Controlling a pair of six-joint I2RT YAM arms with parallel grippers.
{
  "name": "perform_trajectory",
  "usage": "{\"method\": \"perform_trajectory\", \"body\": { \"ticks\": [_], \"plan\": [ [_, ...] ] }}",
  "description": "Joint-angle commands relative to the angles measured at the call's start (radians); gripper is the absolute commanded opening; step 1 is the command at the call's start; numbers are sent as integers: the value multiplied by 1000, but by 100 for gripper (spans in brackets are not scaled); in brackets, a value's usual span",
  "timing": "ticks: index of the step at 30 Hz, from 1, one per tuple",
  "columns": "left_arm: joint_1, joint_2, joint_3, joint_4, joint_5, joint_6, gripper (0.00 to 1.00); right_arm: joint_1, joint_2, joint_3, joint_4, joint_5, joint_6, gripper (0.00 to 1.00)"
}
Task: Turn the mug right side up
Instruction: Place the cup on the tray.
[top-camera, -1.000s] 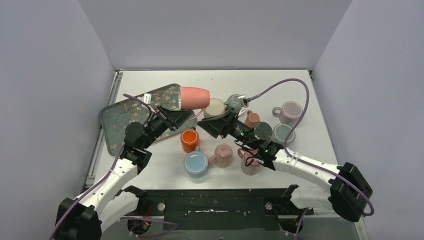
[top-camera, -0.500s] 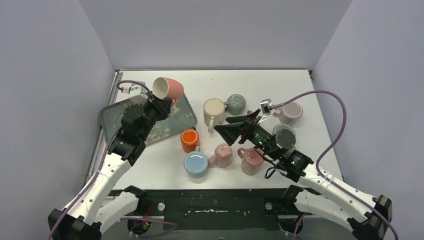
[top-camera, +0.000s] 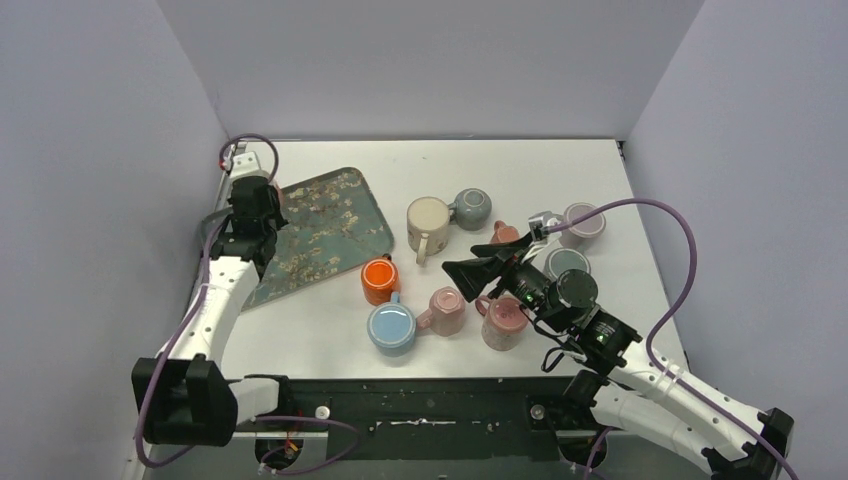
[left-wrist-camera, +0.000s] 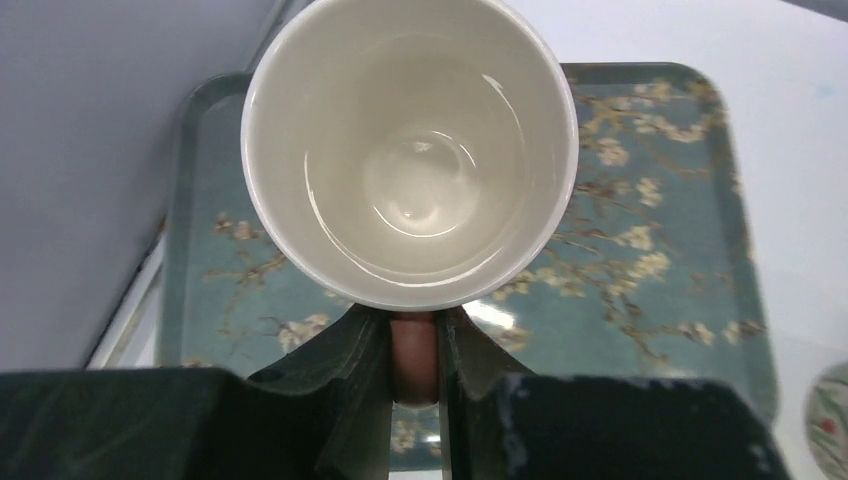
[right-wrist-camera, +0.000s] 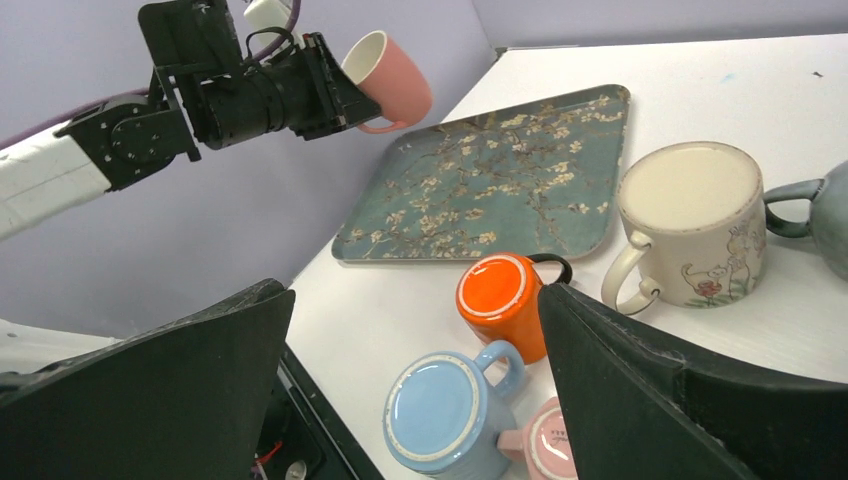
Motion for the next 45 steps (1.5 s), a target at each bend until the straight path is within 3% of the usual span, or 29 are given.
{"method": "perform_trajectory", "body": {
  "ticks": [1,7,20,39,45],
  "plan": [
    [156,53,38,139,26,5,0,4,-27,-6,11,33,-35,100],
    [274,163,37,216,-8,-10,0,5,-9,2,11,13,-42,100],
    [398,359,54,323,-40,-70,0,4,5,81,-99,-15,-85,100],
    [409,532,159,334,-16,-14,0,4,8,84,-118,8,-86,100],
    [409,567,195,289,-4,-10,11,5,14,83,-114,6,-82,100]
  ]
}}
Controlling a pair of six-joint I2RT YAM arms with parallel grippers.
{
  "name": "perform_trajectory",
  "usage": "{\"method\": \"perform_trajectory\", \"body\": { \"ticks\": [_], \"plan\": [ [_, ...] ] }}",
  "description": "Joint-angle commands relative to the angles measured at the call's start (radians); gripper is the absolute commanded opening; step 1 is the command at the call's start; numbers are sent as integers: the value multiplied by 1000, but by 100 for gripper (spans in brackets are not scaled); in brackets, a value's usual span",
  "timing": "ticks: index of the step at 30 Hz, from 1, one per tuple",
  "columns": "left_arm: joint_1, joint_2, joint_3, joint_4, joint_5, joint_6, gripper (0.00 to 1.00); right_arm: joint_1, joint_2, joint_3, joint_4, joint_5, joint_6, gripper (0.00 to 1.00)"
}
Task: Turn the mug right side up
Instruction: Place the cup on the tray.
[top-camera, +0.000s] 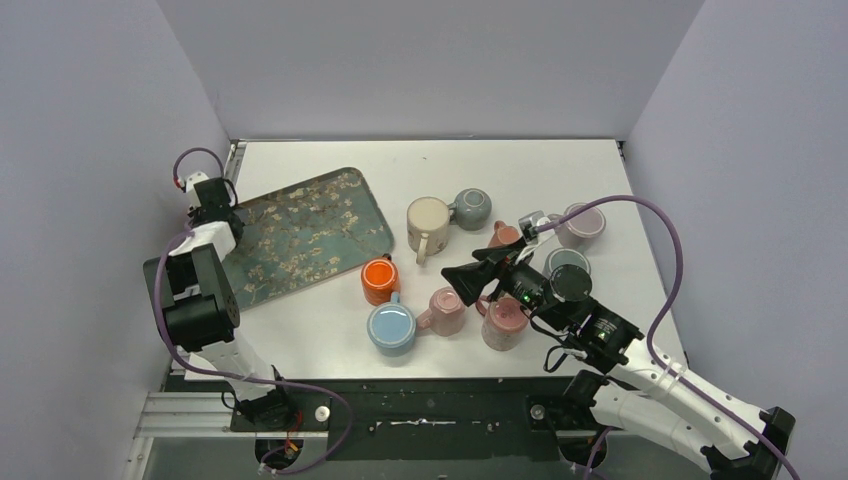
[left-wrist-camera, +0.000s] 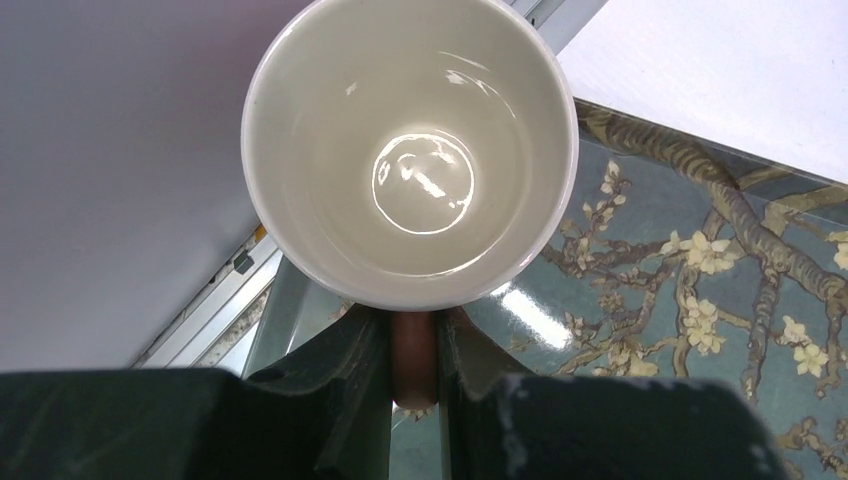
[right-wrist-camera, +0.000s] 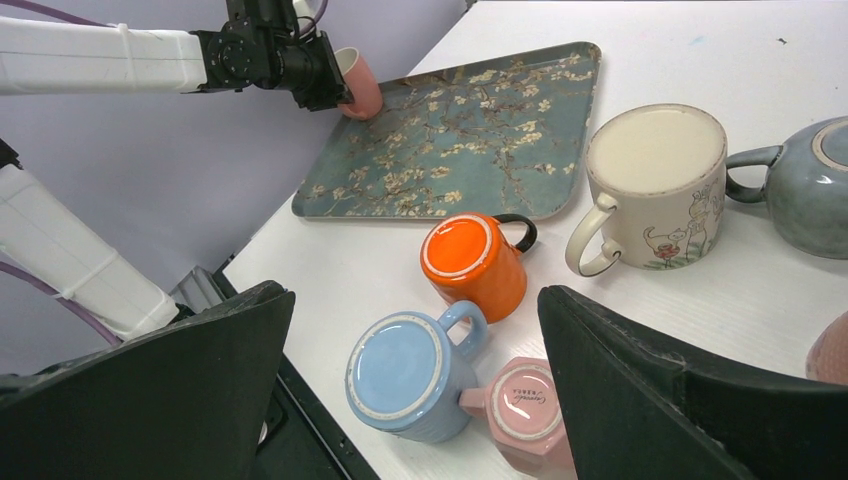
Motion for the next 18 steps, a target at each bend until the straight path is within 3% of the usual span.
{"method": "perform_trajectory", "body": {
  "ticks": [1,7,11,15,17,18],
  "plan": [
    [3,4,77,55,-9,14,14,5,5,48,18,17,-11,100],
    [3,-26,93,18,27,9,29,4,12,53,0,30,-5,100],
    [1,-50,121,-49,48,-25,47,5,12,56,-18,34,1,100],
    [1,-82,144,-103,76,-52,58,4,11,54,-25,45,11,100],
    [1,-101,164,-141,100,-57,73,4,17,54,-58,55,25,100],
    [0,-111,171,-162,117,-58,89,4,22,58,-74,63,35,100]
  ]
}}
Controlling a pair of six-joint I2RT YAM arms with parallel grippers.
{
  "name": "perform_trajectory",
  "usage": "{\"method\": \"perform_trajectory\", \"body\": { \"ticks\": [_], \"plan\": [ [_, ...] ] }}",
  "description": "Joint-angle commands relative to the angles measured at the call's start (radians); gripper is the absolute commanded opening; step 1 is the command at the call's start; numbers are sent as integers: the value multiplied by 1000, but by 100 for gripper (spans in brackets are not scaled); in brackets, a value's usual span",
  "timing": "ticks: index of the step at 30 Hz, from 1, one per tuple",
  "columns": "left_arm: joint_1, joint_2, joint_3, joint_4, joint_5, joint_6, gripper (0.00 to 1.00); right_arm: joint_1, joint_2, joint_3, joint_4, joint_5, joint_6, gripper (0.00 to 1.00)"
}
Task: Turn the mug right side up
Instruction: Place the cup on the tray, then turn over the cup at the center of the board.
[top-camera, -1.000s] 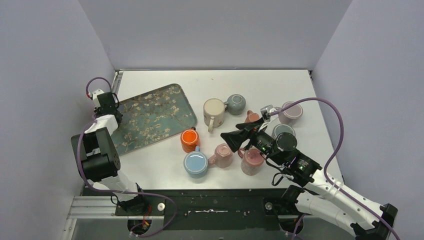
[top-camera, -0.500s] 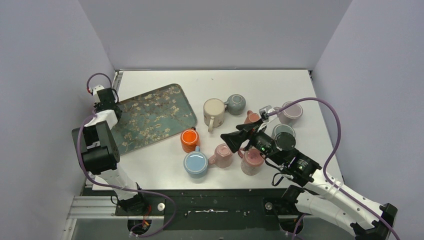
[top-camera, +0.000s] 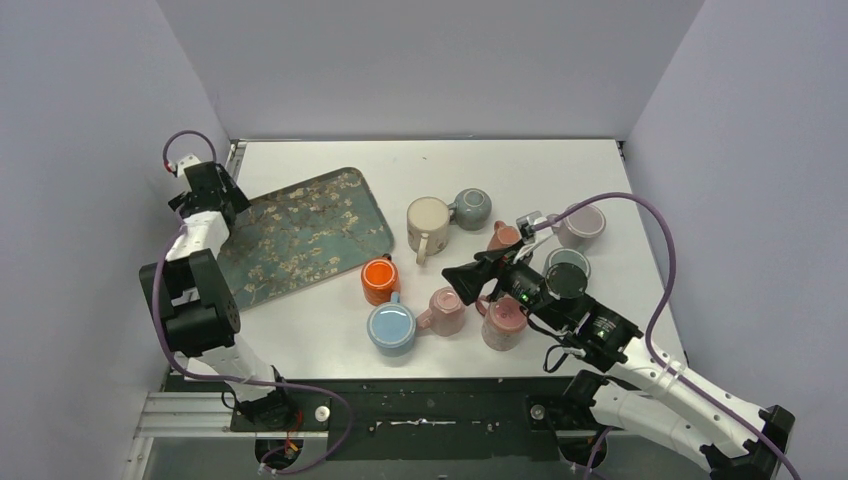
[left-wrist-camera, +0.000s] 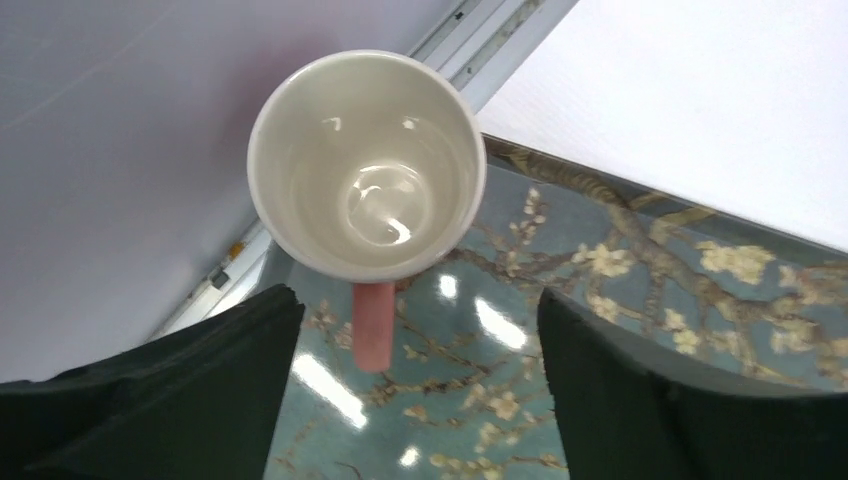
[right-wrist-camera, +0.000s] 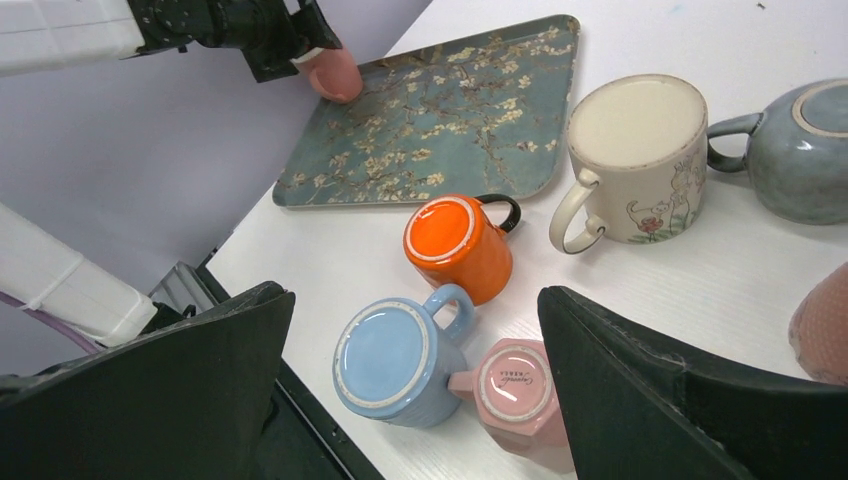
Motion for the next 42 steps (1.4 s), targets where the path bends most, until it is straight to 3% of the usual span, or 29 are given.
{"method": "perform_trajectory", "body": {
  "ticks": [1,6,13,17,24,27,30,35,42],
  "plan": [
    [-1,-95,74,-74,81,-23,96,4,18,52,-52,75,39,100],
    [-15,-195,61,-103,203,-54,97,4,80,99,-194,196,120,100],
    [-23,-296,-19,-160,513,-214,97,5,189,166,-357,276,198,100],
    [-67,-357,-82,-173,654,-183,97,5,235,188,-435,362,307,100],
    [-246,-502,-202,-223,702,-95,97,4,301,210,-478,422,323,100],
    [-286,-557,-252,-233,732,-84,97,4,334,246,-559,492,402,100],
    [-296,-609,-296,-235,784,-57,97,2,375,277,-618,538,438,100],
    [-296,-688,-396,-199,798,-52,97,4,443,297,-553,451,241,100],
    [-296,-730,-420,-253,713,-31,97,9,526,375,-655,422,427,96]
  ]
}}
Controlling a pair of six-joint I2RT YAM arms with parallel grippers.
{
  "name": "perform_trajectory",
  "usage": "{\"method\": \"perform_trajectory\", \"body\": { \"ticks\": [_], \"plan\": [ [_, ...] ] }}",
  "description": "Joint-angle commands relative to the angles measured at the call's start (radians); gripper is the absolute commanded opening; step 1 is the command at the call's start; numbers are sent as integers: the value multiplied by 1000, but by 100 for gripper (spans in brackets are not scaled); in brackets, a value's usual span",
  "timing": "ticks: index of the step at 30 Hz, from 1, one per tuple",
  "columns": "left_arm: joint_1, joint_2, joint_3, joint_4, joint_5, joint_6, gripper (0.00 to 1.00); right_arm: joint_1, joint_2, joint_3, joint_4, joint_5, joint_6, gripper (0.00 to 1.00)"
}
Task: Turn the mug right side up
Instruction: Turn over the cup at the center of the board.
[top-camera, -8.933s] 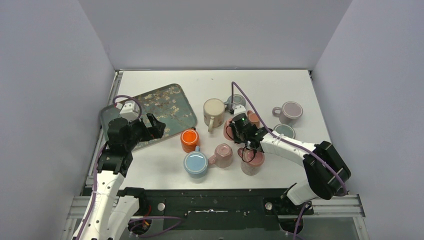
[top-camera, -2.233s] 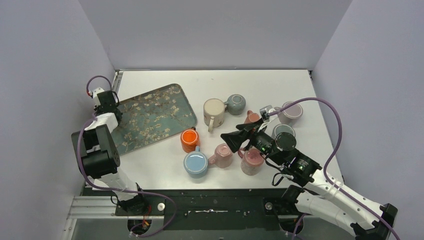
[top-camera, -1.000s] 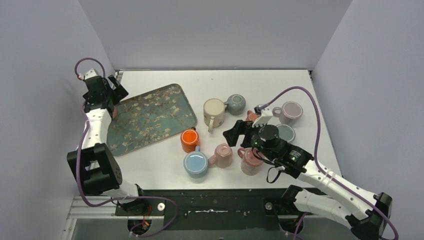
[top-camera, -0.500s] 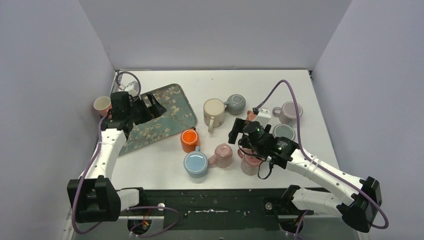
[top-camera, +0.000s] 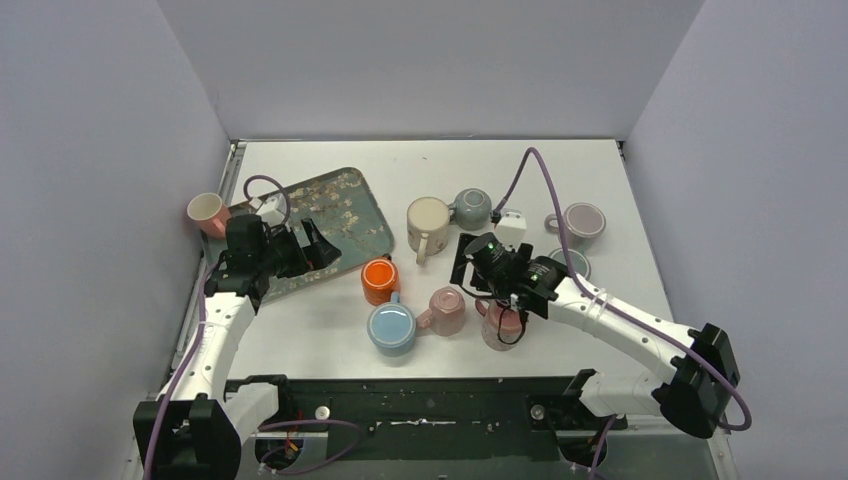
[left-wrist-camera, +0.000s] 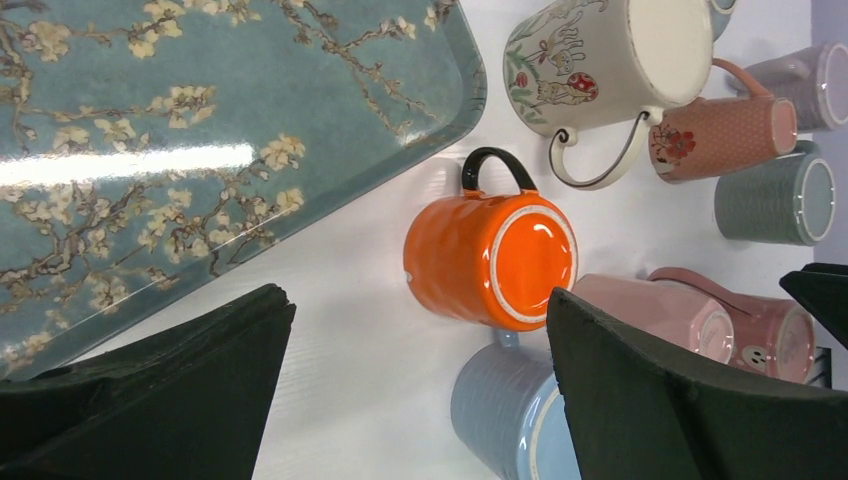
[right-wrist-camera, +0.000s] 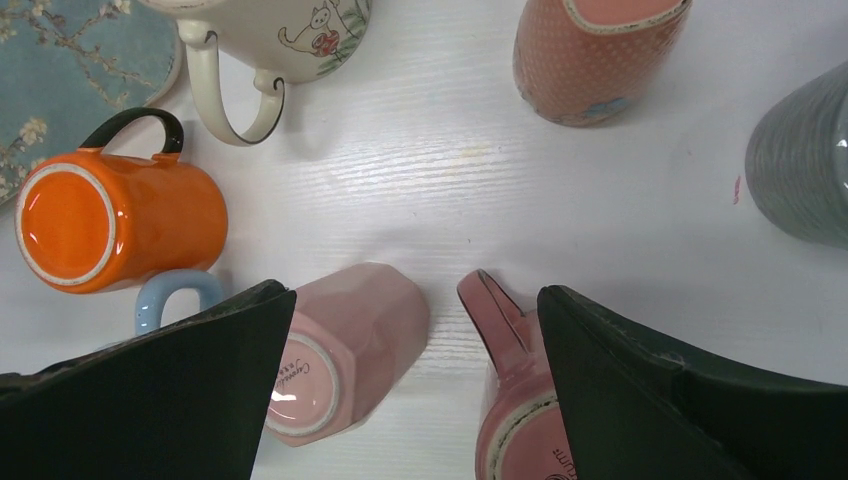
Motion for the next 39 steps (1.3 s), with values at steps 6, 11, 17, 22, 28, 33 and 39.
{"method": "perform_trajectory", "body": {
  "ticks": [6,11,17,22,28,33,39],
  "plan": [
    [-1,-70,35,-17,-94,50,97,21,86,122,-121,-44,218,93],
    [-1,-78,37,-26,-105,50,97,40,89,103,-104,-143,289,90],
    [-1,-97,35,-29,-107,51,97,92,69,87,-146,-112,421,87],
    [-36,-109,32,-36,-132,50,97,98,48,68,-163,-141,494,87],
    [-39,-110,29,-31,-129,53,97,102,37,18,-64,-213,512,86],
    [-43,-115,28,-32,-135,55,97,106,63,26,-4,-276,503,85],
    [-44,-109,28,-33,-137,58,97,107,74,14,98,-307,488,85]
  ]
}}
